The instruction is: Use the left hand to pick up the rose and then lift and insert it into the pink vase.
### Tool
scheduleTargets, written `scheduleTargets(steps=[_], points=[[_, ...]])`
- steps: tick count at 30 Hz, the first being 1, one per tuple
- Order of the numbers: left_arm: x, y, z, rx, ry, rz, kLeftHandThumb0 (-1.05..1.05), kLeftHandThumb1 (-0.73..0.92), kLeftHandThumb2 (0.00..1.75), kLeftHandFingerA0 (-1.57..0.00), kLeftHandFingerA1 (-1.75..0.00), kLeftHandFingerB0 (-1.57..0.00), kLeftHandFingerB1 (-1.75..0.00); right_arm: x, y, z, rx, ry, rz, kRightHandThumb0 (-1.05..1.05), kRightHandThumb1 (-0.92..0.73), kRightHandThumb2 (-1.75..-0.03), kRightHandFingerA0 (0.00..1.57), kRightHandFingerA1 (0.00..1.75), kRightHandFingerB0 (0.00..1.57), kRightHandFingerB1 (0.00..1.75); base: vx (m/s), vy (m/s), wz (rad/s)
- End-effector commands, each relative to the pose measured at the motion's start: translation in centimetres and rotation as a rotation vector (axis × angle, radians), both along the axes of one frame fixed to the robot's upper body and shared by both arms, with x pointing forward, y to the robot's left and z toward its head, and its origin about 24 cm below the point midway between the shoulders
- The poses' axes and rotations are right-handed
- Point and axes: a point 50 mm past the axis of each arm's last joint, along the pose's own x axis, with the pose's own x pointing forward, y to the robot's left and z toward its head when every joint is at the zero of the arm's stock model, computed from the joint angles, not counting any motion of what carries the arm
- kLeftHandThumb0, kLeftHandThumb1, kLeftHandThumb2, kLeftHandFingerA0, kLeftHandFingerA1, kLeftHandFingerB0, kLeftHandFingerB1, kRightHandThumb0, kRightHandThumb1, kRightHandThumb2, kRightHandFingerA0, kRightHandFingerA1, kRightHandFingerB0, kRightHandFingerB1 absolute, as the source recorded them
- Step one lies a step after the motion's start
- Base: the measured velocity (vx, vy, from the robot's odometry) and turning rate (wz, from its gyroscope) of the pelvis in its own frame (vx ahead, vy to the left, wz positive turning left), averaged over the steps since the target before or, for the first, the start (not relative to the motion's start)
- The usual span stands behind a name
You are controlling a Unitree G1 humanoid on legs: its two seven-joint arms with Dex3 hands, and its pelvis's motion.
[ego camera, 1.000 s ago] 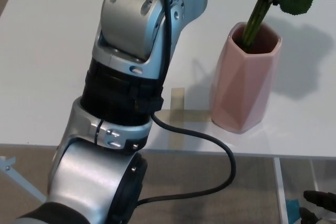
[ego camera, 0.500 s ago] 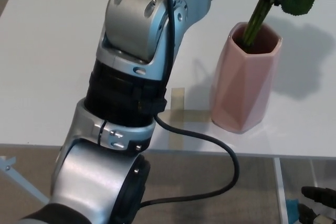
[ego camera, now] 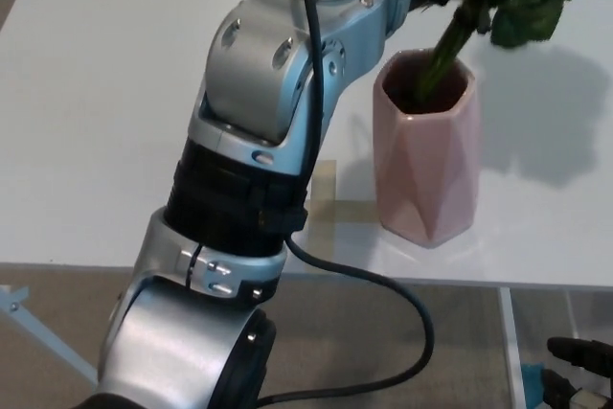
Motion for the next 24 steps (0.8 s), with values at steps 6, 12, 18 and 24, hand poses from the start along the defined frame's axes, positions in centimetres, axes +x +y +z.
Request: scheduleTargets(steps=[6,12,18,24], points=[[0.21,-0.36,-0.51,-0.026,-0.005,0.002,-0.18,0.8,0.66,-0.84,-1.44,-0.83,-0.76,0.27,0.11,0.14,0.018,-0.007,-0.004,-0.26,-0.63,-0.59,0.72,0.45,0.61,0.42,0.0,0.0,0.0],[0.17,-0.22,-0.13,-0.023,-0.019,-0.001,-0.18,0.8,0.66,-0.85,-1.44,-0.83,-0.77,0.61,0.26,0.33,0.018,-0.015,0.005,-0.26,-0.63,-0.59,0.72,0.45,0.6,0.42,0.0,0.0,0.0],[0.23,-0.12,-0.02,-0.038,-0.009,-0.002,-0.19,0.8,0.66,-0.85,-1.44,-0.83,-0.77,0.7,0.19,0.46,0.018,-0.021,0.013,-0.26,-0.63,-0.59,0.71,0.45,0.6,0.42,0.0,0.0,0.0],[0.12,0.07,-0.49,-0.057,0.004,-0.005,-0.19,0.8,0.66,-0.85,-1.45,-0.83,-0.77,0.76,0.28,0.47,0.019,-0.022,0.013,-0.26,-0.63,-0.59,0.71,0.45,0.59,0.42,0.0,0.0,0.0]])
